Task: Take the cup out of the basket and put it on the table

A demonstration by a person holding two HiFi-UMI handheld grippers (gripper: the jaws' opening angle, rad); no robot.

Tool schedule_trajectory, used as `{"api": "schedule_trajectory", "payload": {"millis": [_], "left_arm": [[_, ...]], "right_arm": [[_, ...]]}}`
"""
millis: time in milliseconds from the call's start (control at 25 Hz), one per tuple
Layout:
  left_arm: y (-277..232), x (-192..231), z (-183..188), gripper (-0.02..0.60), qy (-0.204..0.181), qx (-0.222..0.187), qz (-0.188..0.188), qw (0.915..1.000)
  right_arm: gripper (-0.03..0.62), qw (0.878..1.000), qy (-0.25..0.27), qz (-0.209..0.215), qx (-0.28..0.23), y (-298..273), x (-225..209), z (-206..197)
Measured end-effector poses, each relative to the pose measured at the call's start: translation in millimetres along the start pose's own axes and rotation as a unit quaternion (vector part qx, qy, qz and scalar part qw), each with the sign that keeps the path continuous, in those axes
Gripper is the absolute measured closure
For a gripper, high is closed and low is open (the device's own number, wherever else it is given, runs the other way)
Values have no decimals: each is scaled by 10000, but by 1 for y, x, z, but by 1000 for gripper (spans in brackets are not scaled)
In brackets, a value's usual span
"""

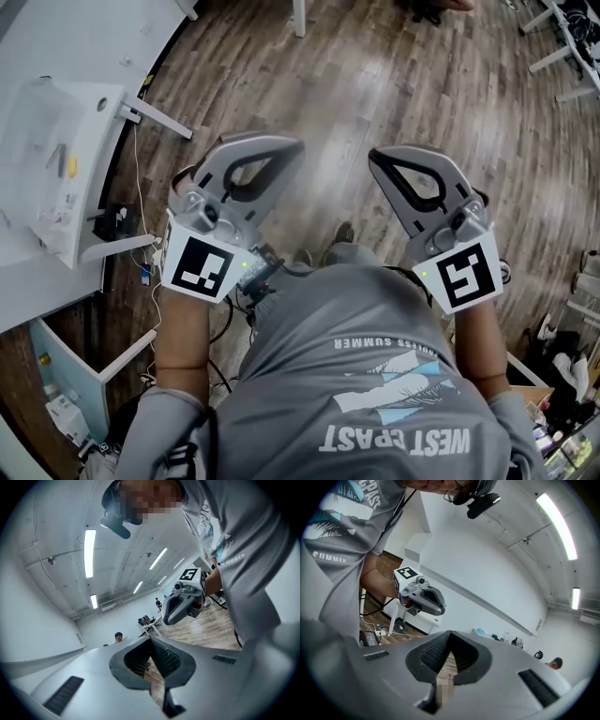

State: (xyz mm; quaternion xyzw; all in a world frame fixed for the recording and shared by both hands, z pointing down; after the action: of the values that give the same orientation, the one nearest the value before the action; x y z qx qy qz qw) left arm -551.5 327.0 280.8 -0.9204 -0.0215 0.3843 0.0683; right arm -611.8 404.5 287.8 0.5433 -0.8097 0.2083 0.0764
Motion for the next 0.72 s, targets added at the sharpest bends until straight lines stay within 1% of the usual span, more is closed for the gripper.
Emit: {"api": "schedule_trajectory", "payload": {"millis": [280,440,560,720], "left_arm": [[-57,31,-7,574,-76,382,237,9990],[-75,46,-16,574,-66,510,332,9981],[-84,60,-29,574,-90,548,339,9979],[-91,83,-57,574,-8,530,391,9978]], "right_arm": [[583,9982,91,463,-363,-15,-68,-17],[583,9971,92,637,-402,-27,-92,-24],[583,9964,99,731,-408,-44,-105,-26],[583,9958,100,858,-309,-77,-122,-30]]}}
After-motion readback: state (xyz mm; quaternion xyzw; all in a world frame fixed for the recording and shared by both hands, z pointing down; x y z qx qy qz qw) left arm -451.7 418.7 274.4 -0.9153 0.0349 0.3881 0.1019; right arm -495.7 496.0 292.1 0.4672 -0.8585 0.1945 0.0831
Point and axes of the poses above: the fingertips, and each gripper's own axes: y backward along the fingers, x to its left, z out of its top, the point moved 2 cm from there along y, backward along the fingers, and after that the axes turned 9 degrees about -y, right-handed, at the moved point
